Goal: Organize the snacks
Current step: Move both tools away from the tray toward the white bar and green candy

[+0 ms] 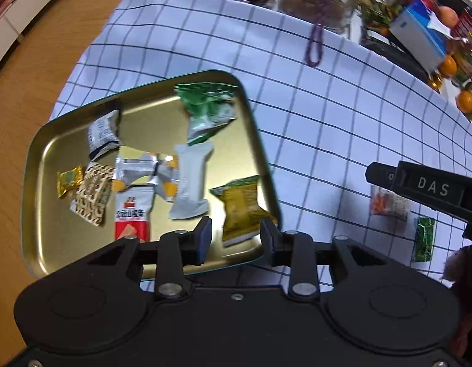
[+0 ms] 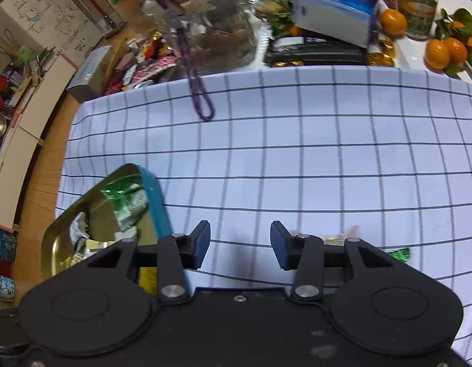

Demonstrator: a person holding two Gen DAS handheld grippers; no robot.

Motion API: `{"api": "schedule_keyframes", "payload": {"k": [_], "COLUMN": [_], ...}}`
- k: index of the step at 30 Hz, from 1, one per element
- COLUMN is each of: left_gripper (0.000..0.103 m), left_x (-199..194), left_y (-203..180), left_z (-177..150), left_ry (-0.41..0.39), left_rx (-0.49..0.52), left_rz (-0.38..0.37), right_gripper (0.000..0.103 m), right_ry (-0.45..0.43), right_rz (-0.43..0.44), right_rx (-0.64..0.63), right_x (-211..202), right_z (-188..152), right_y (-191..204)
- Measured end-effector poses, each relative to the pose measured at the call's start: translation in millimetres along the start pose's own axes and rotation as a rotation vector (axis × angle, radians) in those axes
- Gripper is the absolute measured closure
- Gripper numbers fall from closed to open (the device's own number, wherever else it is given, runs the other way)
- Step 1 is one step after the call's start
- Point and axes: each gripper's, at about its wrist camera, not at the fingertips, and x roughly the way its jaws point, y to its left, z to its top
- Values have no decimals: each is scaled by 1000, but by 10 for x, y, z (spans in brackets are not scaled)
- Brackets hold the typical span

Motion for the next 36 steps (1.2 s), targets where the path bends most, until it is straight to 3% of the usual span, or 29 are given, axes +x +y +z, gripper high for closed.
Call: {"api": "schedule_keyframes", "payload": {"k": [17, 26, 36], "left_gripper": [60, 60, 60], "left_x": [124, 194, 334], "left_y": [-709, -980, -1256], "left_z": [13, 29, 10], "left_ry": [30, 55, 95], "left_rx": [107, 128, 172], "left_rz": [-29, -62, -91], "right_gripper": [53, 53, 52], "right_ry": [-14, 4, 0], "right_rz": [-102, -147, -113], "right_rx": [113, 77, 90], "right_x": [-334, -329, -414], "right_z": [-30, -147, -178], "right_y": [-1138, -1318, -1398]}}
